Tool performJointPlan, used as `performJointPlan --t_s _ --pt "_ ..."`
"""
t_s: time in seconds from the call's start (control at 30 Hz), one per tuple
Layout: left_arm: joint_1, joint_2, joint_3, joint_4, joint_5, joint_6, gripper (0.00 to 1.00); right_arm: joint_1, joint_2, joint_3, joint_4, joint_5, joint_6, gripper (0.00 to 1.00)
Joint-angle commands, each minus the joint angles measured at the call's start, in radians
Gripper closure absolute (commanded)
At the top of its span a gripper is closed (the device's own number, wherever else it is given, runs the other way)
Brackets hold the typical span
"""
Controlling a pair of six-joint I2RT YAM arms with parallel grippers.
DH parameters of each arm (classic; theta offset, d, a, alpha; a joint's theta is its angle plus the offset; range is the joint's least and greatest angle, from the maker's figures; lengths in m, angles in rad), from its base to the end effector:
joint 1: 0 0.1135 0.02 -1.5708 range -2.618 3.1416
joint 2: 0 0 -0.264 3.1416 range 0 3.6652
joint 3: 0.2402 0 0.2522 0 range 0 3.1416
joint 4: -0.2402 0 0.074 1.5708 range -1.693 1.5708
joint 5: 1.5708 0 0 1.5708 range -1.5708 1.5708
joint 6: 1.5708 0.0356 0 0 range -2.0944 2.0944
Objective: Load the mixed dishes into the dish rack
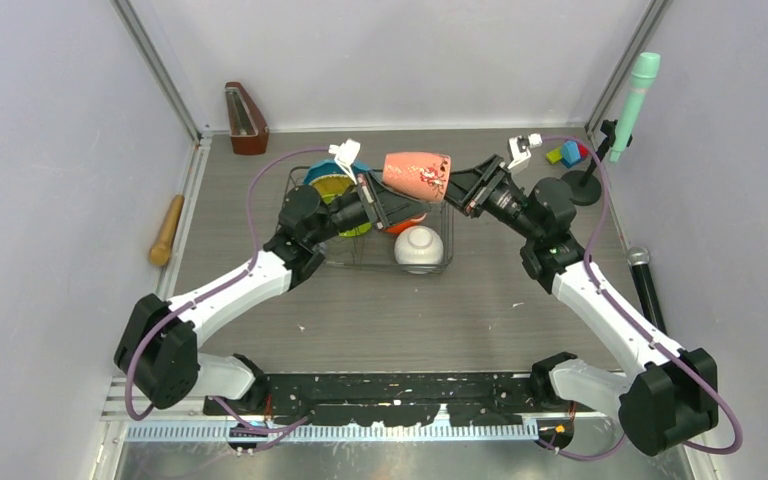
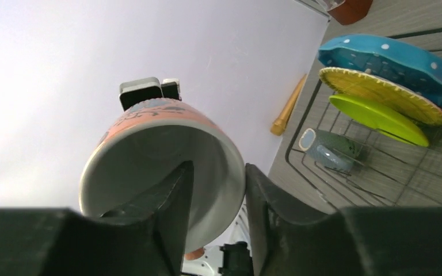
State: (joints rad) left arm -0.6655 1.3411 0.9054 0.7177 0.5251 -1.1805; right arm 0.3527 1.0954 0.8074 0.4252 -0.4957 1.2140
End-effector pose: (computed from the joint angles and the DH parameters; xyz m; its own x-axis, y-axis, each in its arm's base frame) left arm 0.2312 -0.2042 0.3507 -0.7611 -0.4199 -0.4944 0.5498 -0.0131 -0.8352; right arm 0.2338 0.1041 0.3506 -0.6542 0.6375 -0.4069 -0.3808 0.1872 0.9055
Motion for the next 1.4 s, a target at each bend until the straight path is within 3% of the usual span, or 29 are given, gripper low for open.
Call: performJointPlan --t_s 0.0,0.07,0.17,0.27,0.33,0.57,0.8,0.97,1.07,1.23,1.37 --pt "0.040 -0.089 0.062 -0.200 -0.013 0.211 1.00 0.001 -0.034 0.065 -0.040 -0.015 -0.142 0.43" --pt "0.056 -0.145 0.091 -0.397 -0.041 0.366 1.00 -0.006 -0.054 0.099 -0.169 0.020 -0.272 0.36" --pt "0.060 -0.189 0.163 -0.694 -0.160 0.605 1.00 -0.011 -0.087 0.156 -0.439 0.158 -0.403 0.33" --pt "0.059 -0.179 0.225 -0.916 -0.240 0.796 1.00 -0.014 -0.125 0.162 -0.558 0.301 -0.482 0.33" --pt "0.057 -0.151 0.253 -1.005 -0.260 0.912 1.00 -0.014 -0.143 0.153 -0.573 0.318 -0.509 0.33" --pt "0.046 -0.145 0.219 -1.059 -0.306 1.339 1.00 -0.014 -0.110 0.180 -0.536 0.166 -0.618 0.37" --pt "0.048 -0.124 0.279 -1.223 -0.151 1.712 1.00 0.015 0.037 0.333 -0.646 0.030 -0.734 0.24" --pt "0.084 -0.005 0.396 -1.379 -0.124 1.841 1.00 0.078 0.042 0.310 -0.614 -0.052 -0.995 0.19" --pt "0.095 0.087 0.483 -1.479 -0.113 1.930 1.00 0.083 0.053 0.300 -0.598 -0.126 -1.135 0.23" --pt "0.127 0.170 0.545 -1.523 -0.129 2.009 1.00 0.084 0.114 0.301 -0.583 -0.226 -1.206 0.23" --pt "0.144 0.240 0.597 -1.591 -0.137 2.060 1.00 0.105 0.134 0.221 -0.465 -0.221 -1.238 0.20"
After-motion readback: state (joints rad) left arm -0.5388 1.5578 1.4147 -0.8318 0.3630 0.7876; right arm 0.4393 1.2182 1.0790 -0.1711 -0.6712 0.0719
